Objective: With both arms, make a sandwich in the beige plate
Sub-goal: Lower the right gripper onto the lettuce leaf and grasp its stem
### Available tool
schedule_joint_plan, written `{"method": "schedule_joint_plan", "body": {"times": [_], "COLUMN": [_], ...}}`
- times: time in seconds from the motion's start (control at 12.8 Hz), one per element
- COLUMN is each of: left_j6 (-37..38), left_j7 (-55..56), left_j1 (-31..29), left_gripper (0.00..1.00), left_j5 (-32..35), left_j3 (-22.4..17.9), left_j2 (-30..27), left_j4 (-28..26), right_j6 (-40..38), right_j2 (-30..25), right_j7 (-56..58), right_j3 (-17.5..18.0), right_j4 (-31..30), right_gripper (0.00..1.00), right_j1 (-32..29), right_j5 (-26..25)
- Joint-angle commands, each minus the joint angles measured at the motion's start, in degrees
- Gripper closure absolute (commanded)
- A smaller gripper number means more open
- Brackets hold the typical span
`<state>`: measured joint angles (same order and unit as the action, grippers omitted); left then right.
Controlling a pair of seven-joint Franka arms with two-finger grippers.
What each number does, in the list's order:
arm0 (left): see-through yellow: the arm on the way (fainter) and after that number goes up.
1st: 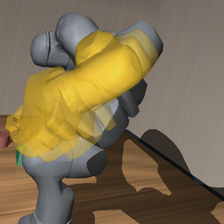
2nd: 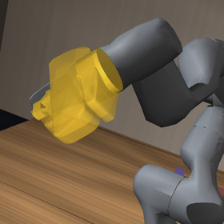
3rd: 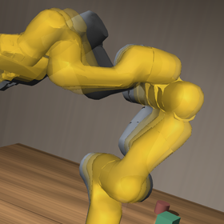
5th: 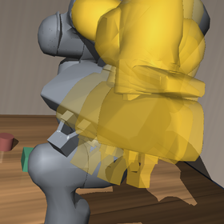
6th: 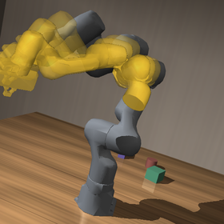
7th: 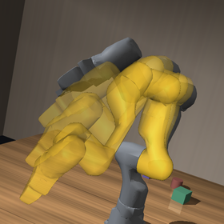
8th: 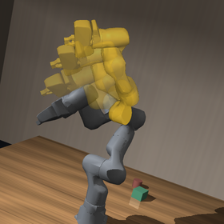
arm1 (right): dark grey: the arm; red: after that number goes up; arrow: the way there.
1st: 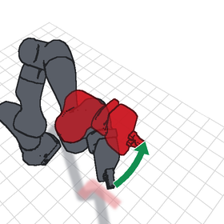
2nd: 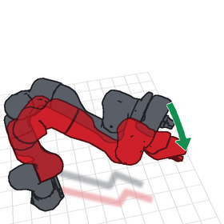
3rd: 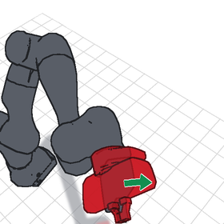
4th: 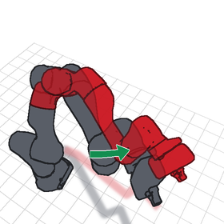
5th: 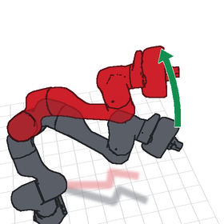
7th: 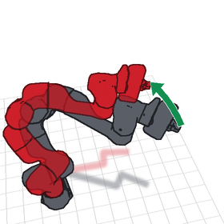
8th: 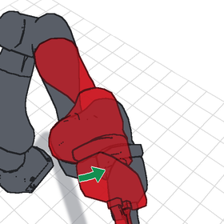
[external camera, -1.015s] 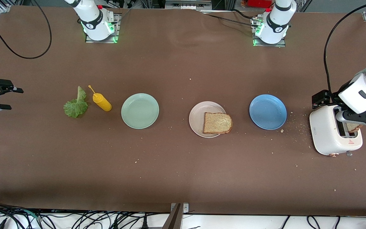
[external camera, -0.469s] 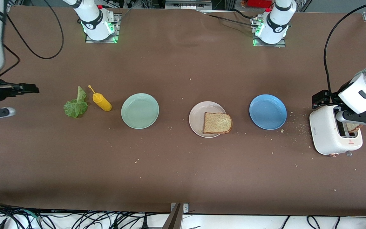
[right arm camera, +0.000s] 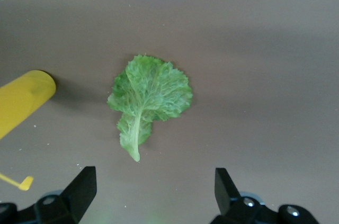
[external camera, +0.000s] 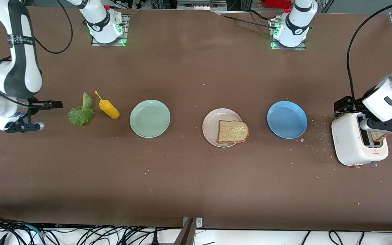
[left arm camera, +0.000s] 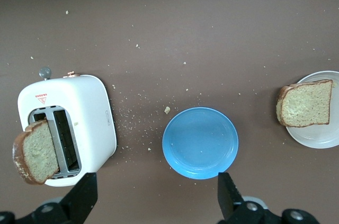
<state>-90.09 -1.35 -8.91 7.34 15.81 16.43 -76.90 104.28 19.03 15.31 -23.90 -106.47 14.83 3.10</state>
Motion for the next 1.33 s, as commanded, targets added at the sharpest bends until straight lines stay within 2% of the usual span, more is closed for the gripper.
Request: {"method": "schedule_joint_plan", "body": {"times": [0.0, 0.16, 0.39, 0.62, 0.86, 0.94, 1.02, 1.25], "left_j6": [0.4, 0.4, 0.4, 0.4, 0.4, 0.4, 0.4, 0.4], "left_j7": [0.4, 0.4, 0.4, 0.4, 0.4, 0.4, 0.4, 0.4], "left_j1": [-0.1, -0.1, -0.1, -0.1, -0.1, -0.1, -0.1, -0.1], "left_gripper": [0.0, 0.0, 0.0, 0.0, 0.0, 0.0, 0.0, 0.0], "left_j5": [-1.4, -1.4, -1.4, -1.4, -1.4, -1.4, -1.4, -1.4], "left_j3": [0.0, 0.0, 0.0, 0.0, 0.0, 0.0, 0.0, 0.0], "left_j2": [-0.6, -0.6, -0.6, -0.6, -0.6, -0.6, -0.6, -0.6], "left_j4": [-0.1, -0.1, -0.1, -0.1, -0.1, -0.1, -0.1, -0.1], "right_j6": [10.5, 20.3, 32.0, 38.3, 39.9, 39.9, 39.9, 39.9], "right_j2": [-7.0, -7.7, -6.3, -2.4, -0.5, -0.3, -0.1, -0.1], "right_j7": [-5.5, -7.1, -7.3, -7.3, -7.3, -7.4, -7.3, -6.5], "right_j3": [1.1, 1.4, 2.5, 2.6, 3.2, 3.2, 3.2, 3.2], "right_j4": [-14.0, -21.6, -28.2, -29.1, -29.0, -29.0, -29.0, -28.9], "right_gripper": [0.01, 0.01, 0.01, 0.01, 0.04, 0.13, 0.28, 0.84], "right_j1": [2.1, 2.7, 2.7, 2.6, 2.6, 2.6, 2.6, 2.6], "right_j5": [-1.2, -1.1, -0.7, -0.7, -0.2, -0.2, -0.2, -0.2]}}
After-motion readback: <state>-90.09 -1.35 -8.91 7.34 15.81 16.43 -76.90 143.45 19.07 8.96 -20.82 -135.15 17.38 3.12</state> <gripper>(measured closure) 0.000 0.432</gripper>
